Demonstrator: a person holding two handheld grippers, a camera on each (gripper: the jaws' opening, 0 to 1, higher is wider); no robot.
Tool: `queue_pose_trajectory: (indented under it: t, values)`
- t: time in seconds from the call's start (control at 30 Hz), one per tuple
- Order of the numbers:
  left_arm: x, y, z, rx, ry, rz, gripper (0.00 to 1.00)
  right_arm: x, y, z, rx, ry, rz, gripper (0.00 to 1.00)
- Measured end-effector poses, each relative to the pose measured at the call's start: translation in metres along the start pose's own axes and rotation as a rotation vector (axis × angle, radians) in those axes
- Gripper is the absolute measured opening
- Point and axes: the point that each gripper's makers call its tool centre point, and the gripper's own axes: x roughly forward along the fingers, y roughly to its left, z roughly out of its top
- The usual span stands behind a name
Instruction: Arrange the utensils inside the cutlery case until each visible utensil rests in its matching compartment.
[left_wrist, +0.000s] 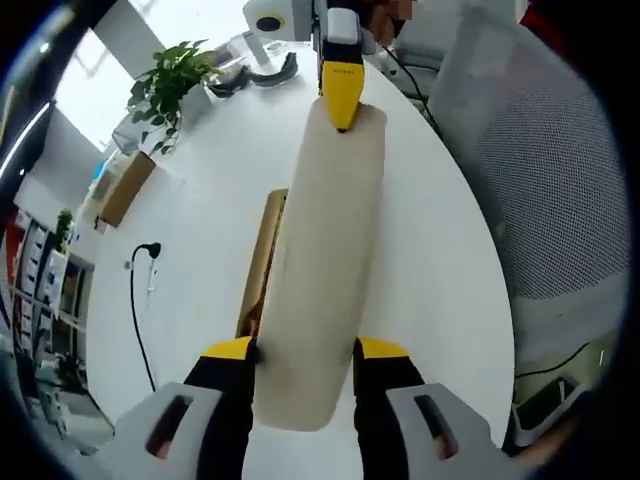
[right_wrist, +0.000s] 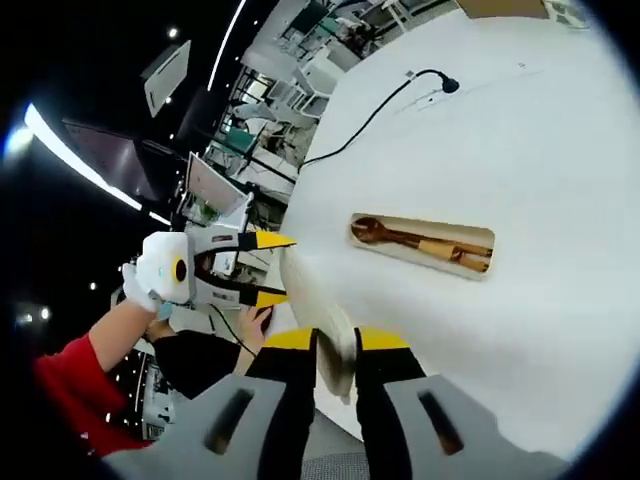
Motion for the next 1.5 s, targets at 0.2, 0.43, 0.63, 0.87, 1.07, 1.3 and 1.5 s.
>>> queue_pose_trajectory:
  t: [0.2, 0.43, 0.63, 0.87, 1.07, 1.3, 1.5]
  values:
    - [0.014, 0.015, 0.002, 0.018, 0.030, 0.013, 0.39, 0.010, -0.020, 0.007, -0.236, 0.009, -0.107, 0.20]
    - [0.027, 0.023, 0.003, 0.028, 0.055, 0.001, 0.39, 0.015, -0.041, 0.011, -0.277, -0.002, -0.171, 0.26]
    - [0.043, 0.028, 0.001, 0.042, 0.093, -0.022, 0.39, 0.021, -0.054, 0.013, -0.246, 0.052, -0.164, 0.25]
    - [0.057, 0.040, -0.008, 0.052, 0.167, -0.097, 0.39, 0.026, -0.054, 0.022, 0.024, 0.117, -0.094, 0.17]
    - [0.064, 0.044, -0.019, 0.088, 0.236, -0.150, 0.38, 0.039, -0.045, 0.032, 0.258, 0.101, 0.086, 0.08]
    - [0.069, 0.042, -0.017, -0.002, 0.219, -0.220, 0.38, 0.039, -0.063, 0.050, 0.340, 0.072, 0.114, 0.07]
    - [0.075, 0.049, -0.015, 0.009, 0.184, -0.208, 0.38, 0.040, -0.070, 0.057, 0.365, 0.051, 0.123, 0.07]
